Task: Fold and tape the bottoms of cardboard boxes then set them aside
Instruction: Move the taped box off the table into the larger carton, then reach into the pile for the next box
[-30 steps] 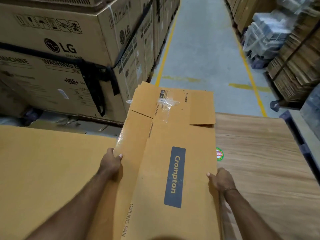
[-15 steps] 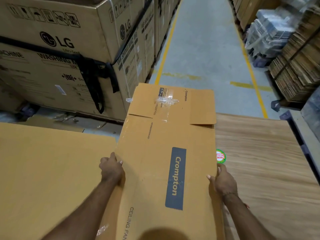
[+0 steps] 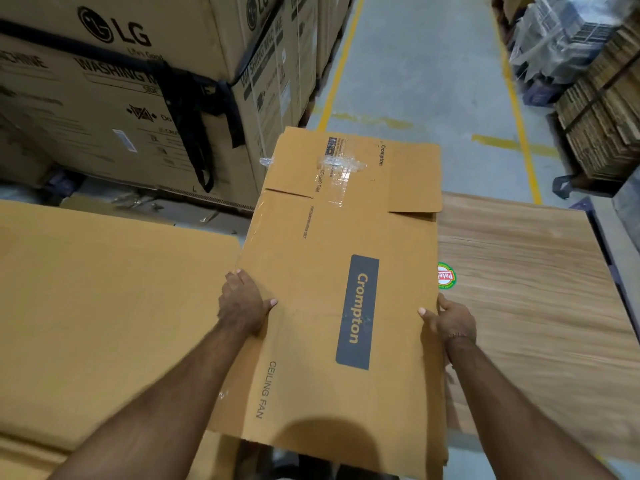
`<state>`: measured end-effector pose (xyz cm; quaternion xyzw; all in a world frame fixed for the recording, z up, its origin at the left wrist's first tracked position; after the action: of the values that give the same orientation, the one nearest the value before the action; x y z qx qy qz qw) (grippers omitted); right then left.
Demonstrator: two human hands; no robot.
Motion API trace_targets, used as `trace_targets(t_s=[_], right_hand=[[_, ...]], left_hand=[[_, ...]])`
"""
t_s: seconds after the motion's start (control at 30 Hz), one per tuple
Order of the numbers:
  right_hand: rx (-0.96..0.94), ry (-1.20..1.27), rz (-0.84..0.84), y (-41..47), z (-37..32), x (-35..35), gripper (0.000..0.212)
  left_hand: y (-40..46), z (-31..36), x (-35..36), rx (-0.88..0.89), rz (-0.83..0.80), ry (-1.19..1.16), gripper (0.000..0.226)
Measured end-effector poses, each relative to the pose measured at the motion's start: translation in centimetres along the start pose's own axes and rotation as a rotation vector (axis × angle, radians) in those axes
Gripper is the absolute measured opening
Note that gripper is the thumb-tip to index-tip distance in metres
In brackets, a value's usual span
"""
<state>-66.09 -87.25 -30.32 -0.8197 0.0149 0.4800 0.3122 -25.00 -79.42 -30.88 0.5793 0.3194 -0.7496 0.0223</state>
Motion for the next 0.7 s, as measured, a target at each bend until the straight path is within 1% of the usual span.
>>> trace_targets(t_s=[0.03, 0.1, 0.17, 0.23, 0.3, 0.33, 0.37, 0.43, 0.53, 0.63, 0.7], right_hand=[[0.000, -0.025, 0.002, -0.1, -0.2, 0.0, 0.057], [-0.002, -0.096, 0.025, -0.4, -0.8, 0.0, 0.046], [0.026, -0.171, 0.057, -1.2, -1.5, 0.3, 0.042], [0.010, -0.309, 0.094, -2.9, -2.4, 1.0, 0.050], [-0.079, -0.441, 0.129, -5.0, -3.3, 2.1, 0.063], [-0.122, -0.472, 0.137, -6.1, -3.7, 2.8, 0.069], [-0.162, -0.482, 0.129, -7.3, -4.0, 3.4, 0.071], [-0.243, -0.431, 0.074, -9.5, -4.9, 5.0, 0.063], [-0.372, -0.256, -0.044, -14.4, -7.4, 6.3, 0.051], [-0.499, -0.063, -0.121, -20.6, -10.1, 6.2, 0.047], [-0.599, -0.021, -0.195, -25.1, -11.3, 5.9, 0.047]], left_hand=[[-0.5, 0.1, 0.4, 0.010, -0.017, 0.032, 0.111], [-1.6, 0.4, 1.3, 0.036, -0.047, 0.080, 0.104], [-2.9, 0.7, 1.9, 0.101, -0.086, 0.121, 0.097], [-4.6, 0.6, 1.8, 0.181, -0.114, 0.161, 0.096], [-6.2, -0.1, 0.9, 0.241, -0.142, 0.145, 0.096], [-7.0, -0.6, 0.3, 0.256, -0.161, 0.090, 0.092], [-8.0, -1.2, -0.4, 0.263, -0.177, -0.007, 0.081], [-10.5, -2.8, -1.5, 0.227, -0.138, -0.231, 0.059], [-15.6, -4.8, -2.6, 0.104, 0.043, -0.515, 0.054], [-20.5, -6.4, -3.2, 0.070, 0.163, -0.588, 0.049], [-23.8, -7.7, -3.3, 0.043, 0.230, -0.627, 0.047]])
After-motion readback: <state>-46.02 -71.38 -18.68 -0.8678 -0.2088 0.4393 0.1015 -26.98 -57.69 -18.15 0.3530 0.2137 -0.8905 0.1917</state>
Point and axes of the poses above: each hand's wrist, its own y-axis towards the middle knuckle, its own x-axis out of the palm, z = x × y, the point moved 2 cm from there along y, towards the middle knuckle, and after that the axes turned 6 degrees about x, right-handed, at the moved point
